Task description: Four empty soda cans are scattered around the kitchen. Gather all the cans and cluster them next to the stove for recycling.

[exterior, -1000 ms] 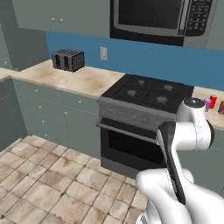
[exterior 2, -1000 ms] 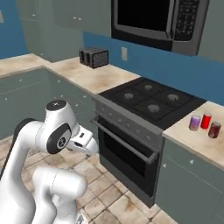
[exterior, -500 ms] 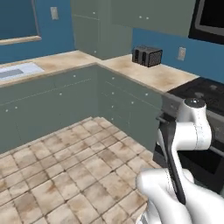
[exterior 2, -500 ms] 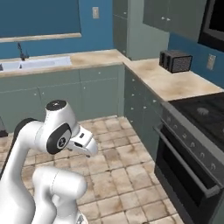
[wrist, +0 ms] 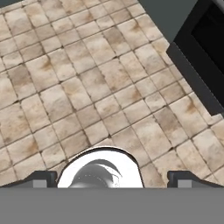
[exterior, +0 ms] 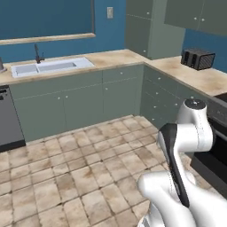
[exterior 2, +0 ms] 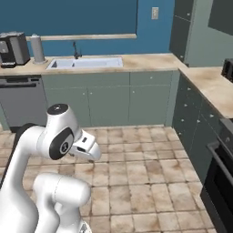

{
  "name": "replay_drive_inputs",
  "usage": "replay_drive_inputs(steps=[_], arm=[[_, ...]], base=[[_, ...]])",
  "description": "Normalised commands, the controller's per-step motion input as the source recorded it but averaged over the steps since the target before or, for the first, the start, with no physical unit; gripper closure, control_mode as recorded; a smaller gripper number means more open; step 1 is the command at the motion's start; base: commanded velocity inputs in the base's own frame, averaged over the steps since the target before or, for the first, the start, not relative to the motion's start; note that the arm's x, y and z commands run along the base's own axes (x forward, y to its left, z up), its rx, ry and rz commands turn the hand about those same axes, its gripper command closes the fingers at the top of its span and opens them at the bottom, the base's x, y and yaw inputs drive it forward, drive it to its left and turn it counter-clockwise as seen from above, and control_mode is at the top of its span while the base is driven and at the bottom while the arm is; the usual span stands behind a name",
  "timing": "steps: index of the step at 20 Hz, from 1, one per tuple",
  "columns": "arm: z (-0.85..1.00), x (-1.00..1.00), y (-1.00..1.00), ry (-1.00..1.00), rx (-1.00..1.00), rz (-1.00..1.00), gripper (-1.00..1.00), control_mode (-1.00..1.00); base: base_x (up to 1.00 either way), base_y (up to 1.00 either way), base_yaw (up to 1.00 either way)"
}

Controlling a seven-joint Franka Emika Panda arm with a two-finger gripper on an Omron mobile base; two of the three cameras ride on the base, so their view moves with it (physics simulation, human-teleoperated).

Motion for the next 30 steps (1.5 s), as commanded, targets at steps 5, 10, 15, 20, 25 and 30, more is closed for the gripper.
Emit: replay_drive_inputs(steps=[5, 10, 15, 20, 25, 30], arm=[[0.00, 0.00, 0.00, 0.00, 0.00, 0.00, -1.00, 1.00], [0.00, 0.00, 0.00, 0.00, 0.00, 0.00, -1.00, 1.00], [0.00, 0.00, 0.00, 0.00, 0.00, 0.00, -1.00, 1.00], [0.00, 0.00, 0.00, 0.00, 0.00, 0.00, -1.00, 1.00], [0.00, 0.00, 0.00, 0.00, 0.00, 0.00, -1.00, 1.00], [0.00, 0.00, 0.00, 0.00, 0.00, 0.00, -1.00, 1.00]], base=[[0.27, 0.67, 0.04], [0.29, 0.70, 0.00], [0.25, 0.70, 0.00], [0.25, 0.70, 0.00], [0.26, 0.70, 0.00], [0.27, 0.70, 0.00]])
